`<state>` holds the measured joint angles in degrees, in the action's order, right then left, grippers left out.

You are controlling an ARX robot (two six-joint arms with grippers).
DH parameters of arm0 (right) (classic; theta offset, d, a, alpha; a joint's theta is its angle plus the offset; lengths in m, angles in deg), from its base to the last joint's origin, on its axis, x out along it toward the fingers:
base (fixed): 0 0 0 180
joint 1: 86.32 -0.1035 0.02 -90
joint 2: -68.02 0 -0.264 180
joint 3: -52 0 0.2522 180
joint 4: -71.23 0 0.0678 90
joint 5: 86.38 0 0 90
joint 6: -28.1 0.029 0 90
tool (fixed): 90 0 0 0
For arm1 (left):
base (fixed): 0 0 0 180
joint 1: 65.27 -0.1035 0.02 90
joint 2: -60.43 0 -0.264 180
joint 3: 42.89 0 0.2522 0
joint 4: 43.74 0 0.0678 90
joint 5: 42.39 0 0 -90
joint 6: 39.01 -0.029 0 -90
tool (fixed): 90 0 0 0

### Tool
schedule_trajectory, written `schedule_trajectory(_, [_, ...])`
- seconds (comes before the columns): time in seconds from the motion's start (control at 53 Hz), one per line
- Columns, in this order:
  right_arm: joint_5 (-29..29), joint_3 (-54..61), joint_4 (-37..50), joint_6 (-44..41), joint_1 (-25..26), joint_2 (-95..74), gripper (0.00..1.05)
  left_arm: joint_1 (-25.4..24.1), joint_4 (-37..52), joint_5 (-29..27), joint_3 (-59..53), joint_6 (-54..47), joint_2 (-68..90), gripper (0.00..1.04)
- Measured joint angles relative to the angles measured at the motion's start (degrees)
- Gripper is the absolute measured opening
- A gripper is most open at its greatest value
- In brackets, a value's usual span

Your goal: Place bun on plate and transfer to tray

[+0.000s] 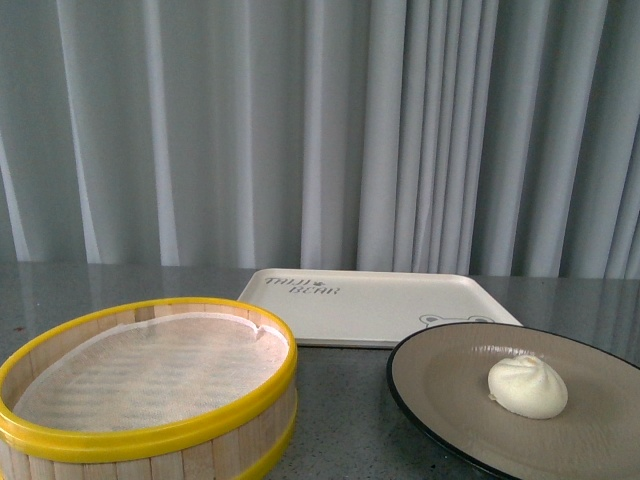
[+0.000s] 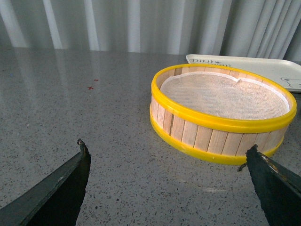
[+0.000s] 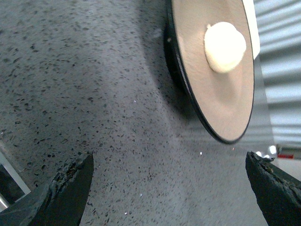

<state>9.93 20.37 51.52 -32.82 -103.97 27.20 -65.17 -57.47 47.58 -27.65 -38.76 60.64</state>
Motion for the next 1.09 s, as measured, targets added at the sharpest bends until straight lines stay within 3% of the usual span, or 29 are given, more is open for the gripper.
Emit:
schedule_trajectory(0.264, [-4.0, -2.6, 10.6, -14.7, 2.4, -13.2, 0.96, 0.0, 0.0, 0.0, 0.0, 0.0, 0.0, 0.98])
schedule_trajectory(0.943, [-6.8, -12.1, 24.3, -19.9, 3.5, -34.1, 0.96, 0.0, 0.0, 0.0, 0.0, 0.0, 0.0, 0.98])
schedule_trajectory(1.093, [-7.0, -12.0, 26.2, -19.1, 2.7, -35.8, 0.66, 0.0, 0.0, 0.0, 0.0, 0.0, 0.0, 0.98])
